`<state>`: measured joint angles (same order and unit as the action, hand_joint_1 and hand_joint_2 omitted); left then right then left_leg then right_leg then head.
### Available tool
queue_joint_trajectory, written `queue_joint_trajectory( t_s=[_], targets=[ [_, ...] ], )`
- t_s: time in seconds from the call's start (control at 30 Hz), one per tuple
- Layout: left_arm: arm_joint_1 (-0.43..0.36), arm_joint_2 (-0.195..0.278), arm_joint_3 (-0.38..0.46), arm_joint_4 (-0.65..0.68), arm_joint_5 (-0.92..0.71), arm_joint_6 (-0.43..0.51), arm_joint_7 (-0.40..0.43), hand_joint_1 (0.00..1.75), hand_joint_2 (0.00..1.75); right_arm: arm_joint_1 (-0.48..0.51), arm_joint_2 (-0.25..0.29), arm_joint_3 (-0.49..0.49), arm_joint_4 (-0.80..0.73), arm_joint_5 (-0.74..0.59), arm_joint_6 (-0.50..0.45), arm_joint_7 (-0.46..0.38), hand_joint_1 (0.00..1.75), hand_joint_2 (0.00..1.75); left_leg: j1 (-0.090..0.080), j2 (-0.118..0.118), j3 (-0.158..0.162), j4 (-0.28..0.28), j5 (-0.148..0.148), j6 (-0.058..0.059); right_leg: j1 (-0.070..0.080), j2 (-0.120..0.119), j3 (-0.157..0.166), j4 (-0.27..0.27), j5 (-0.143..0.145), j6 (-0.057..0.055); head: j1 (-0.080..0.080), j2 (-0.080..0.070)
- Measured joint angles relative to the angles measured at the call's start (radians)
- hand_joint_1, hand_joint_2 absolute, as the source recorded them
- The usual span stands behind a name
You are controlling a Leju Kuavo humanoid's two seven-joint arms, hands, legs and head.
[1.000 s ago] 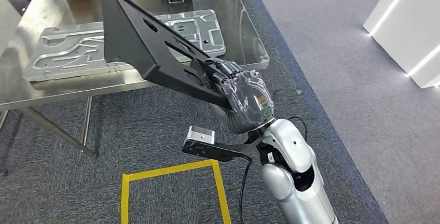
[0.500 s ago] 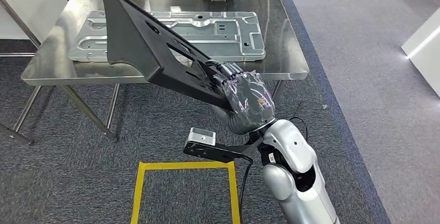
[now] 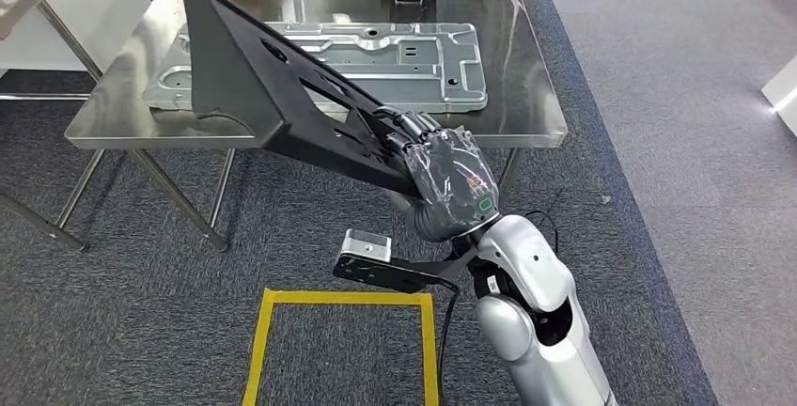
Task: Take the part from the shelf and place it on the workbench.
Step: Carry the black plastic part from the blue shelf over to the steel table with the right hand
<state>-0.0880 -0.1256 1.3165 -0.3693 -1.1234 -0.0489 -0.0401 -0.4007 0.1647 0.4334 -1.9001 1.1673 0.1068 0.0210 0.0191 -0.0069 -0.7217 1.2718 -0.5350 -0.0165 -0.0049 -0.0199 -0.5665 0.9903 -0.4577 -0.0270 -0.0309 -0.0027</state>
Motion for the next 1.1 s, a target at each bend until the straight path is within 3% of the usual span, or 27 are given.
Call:
queue_joint_trajectory(
  t_s=[0.1,0.17,0.3,0.47,0.57,0.7,0.77,0.83,0.9,0.97,1.0,1.03,1.07,1.1],
  targets=[
    [-0.001,0.001,0.0,0.0,0.0,-0.002,0.0,0.0,1.75,-0.001,0.0,0.0,0.0,0.0,0.0,0.0,1.75,1.75,0.001,0.011,0.106,-0.186,0.071,0.003,0.001,-0.005,-0.004,0.017,-0.01,0.014,0.0,0.0],
    [-0.002,0.001,0.0,0.0,0.0,-0.003,0.0,0.0,1.75,-0.003,-0.001,0.0,0.0,0.001,0.0,0.0,1.75,1.75,0.0,0.013,0.128,-0.234,0.075,0.012,0.007,-0.006,-0.01,0.027,-0.015,0.017,0.0,0.0],
    [0.0,0.0,0.0,0.0,0.0,-0.003,0.0,0.0,1.75,-0.004,-0.003,0.0,0.0,0.003,0.0,0.0,1.75,1.75,-0.002,0.008,0.126,-0.237,0.08,0.02,0.01,-0.007,-0.011,0.027,-0.013,-0.005,0.0,0.0],
    [-0.001,0.0,0.0,0.0,0.001,-0.006,-0.002,0.0,1.75,-0.016,-0.005,0.0,0.002,0.016,0.002,0.0,1.75,1.75,-0.006,0.007,0.124,-0.236,0.08,0.029,0.008,-0.007,-0.01,0.02,-0.007,0.002,0.0,0.0],
    [-0.001,0.001,0.0,0.0,0.002,-0.006,-0.006,0.0,1.75,-0.031,-0.007,0.0,0.009,0.025,0.006,0.001,1.75,1.75,-0.008,0.007,0.123,-0.236,0.08,0.033,0.006,-0.007,-0.011,0.019,-0.005,0.01,0.0,0.0],
    [-0.001,0.001,0.0,0.0,0.003,-0.007,-0.007,0.0,1.75,-0.044,-0.008,0.0,0.016,0.033,0.013,0.002,1.75,1.75,-0.011,0.007,0.122,-0.233,0.08,0.036,0.002,-0.007,-0.01,0.016,-0.003,0.032,0.0,0.0],
    [-0.002,0.002,0.0,0.0,0.003,-0.007,-0.008,0.0,1.75,-0.053,-0.008,0.0,0.02,0.039,0.016,0.005,1.75,1.75,-0.015,0.007,0.121,-0.235,0.081,0.044,-0.001,-0.009,-0.009,0.01,0.001,0.046,0.0,0.0],
    [-0.003,0.003,0.0,0.0,0.004,-0.008,-0.01,0.0,1.75,-0.069,-0.008,0.0,0.025,0.045,0.018,0.01,1.75,1.75,-0.008,0.006,0.129,-0.256,0.091,0.056,-0.002,-0.007,-0.009,0.011,-0.003,0.058,0.0,0.0],
    [-0.004,0.003,0.0,0.0,0.004,-0.009,-0.012,0.0,1.75,-0.085,-0.008,0.0,0.03,0.048,0.018,0.012,1.75,1.75,0.0,0.006,0.139,-0.277,0.104,0.063,-0.003,0.004,-0.037,0.07,-0.043,0.063,0.0,0.0],
    [-0.005,0.003,0.0,0.0,0.004,-0.011,-0.014,0.0,1.75,-0.094,-0.009,0.0,0.036,0.048,0.018,0.012,1.75,1.75,0.0,0.005,0.139,-0.281,0.107,0.063,-0.009,0.012,-0.102,0.202,-0.107,0.068,0.0,0.0],
    [-0.005,0.003,0.0,0.0,0.004,-0.011,-0.014,0.0,1.75,-0.095,-0.01,0.0,0.04,0.049,0.019,0.012,1.75,1.75,0.001,0.004,0.139,-0.28,0.106,0.062,-0.013,0.013,-0.131,0.26,-0.125,0.071,0.0,0.0],
    [-0.004,0.003,0.0,0.0,0.004,-0.012,-0.014,0.0,1.75,-0.095,-0.011,0.0,0.044,0.049,0.019,0.012,1.75,1.75,0.003,0.002,0.139,-0.279,0.105,0.059,-0.018,0.013,-0.146,0.285,-0.124,0.074,0.0,0.0],
    [-0.004,0.003,0.0,0.0,0.004,-0.013,-0.014,0.0,1.75,-0.095,-0.011,0.001,0.047,0.05,0.019,0.012,1.75,1.75,0.006,-0.001,0.14,-0.278,0.104,0.054,-0.023,0.013,-0.142,0.271,-0.103,0.078,0.0,0.0],
    [-0.004,0.003,0.0,0.0,0.004,-0.014,-0.014,0.0,1.75,-0.096,-0.012,0.001,0.05,0.05,0.019,0.012,1.75,1.75,0.01,-0.004,0.141,-0.274,0.101,0.047,-0.028,0.013,-0.118,0.22,-0.068,0.082,0.0,0.0]
  ],
)
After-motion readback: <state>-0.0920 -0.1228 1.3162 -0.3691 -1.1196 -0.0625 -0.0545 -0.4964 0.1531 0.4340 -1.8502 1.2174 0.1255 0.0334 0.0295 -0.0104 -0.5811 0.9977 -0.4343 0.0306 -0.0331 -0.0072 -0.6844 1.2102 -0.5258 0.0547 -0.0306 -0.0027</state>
